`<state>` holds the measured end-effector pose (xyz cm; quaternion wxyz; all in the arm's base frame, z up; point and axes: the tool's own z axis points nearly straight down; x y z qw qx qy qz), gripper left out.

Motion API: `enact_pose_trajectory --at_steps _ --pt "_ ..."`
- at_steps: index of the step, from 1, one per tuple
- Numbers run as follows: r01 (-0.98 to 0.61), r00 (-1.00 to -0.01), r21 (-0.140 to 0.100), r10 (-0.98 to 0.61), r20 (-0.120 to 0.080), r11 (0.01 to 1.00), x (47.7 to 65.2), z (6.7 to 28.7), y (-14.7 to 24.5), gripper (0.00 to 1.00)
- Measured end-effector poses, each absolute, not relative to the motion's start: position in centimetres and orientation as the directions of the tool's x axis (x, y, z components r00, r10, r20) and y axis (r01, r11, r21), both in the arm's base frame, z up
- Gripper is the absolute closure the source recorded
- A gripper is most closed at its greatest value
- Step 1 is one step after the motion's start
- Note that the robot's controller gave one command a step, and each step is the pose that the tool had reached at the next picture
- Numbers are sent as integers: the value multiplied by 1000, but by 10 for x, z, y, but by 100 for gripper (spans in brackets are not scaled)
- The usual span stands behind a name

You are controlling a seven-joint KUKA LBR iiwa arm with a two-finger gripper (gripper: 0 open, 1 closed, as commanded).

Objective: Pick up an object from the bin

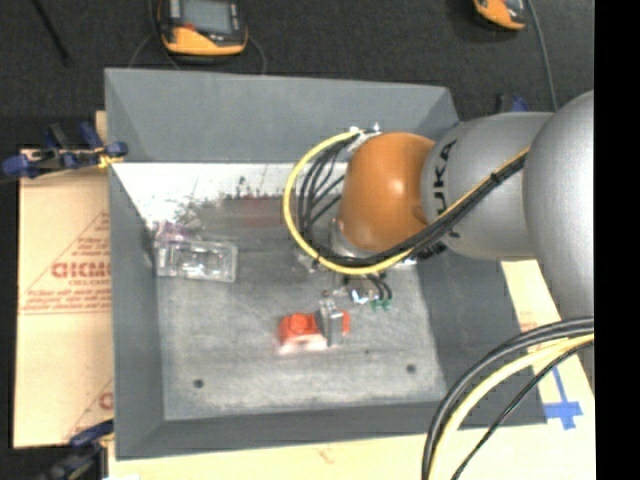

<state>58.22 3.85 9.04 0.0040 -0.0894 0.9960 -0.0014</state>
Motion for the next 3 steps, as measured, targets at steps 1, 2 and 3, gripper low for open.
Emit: enact_pose_trajectory --at_steps 1,2,3 --pt "-304 -953 -11 -304 -17 953 558 81 51 0" --pt "-299 -954 -10 -299 -18 954 558 83 51 100" --pt "-541 -841 -6 -541 -12 841 577 271 66 100"
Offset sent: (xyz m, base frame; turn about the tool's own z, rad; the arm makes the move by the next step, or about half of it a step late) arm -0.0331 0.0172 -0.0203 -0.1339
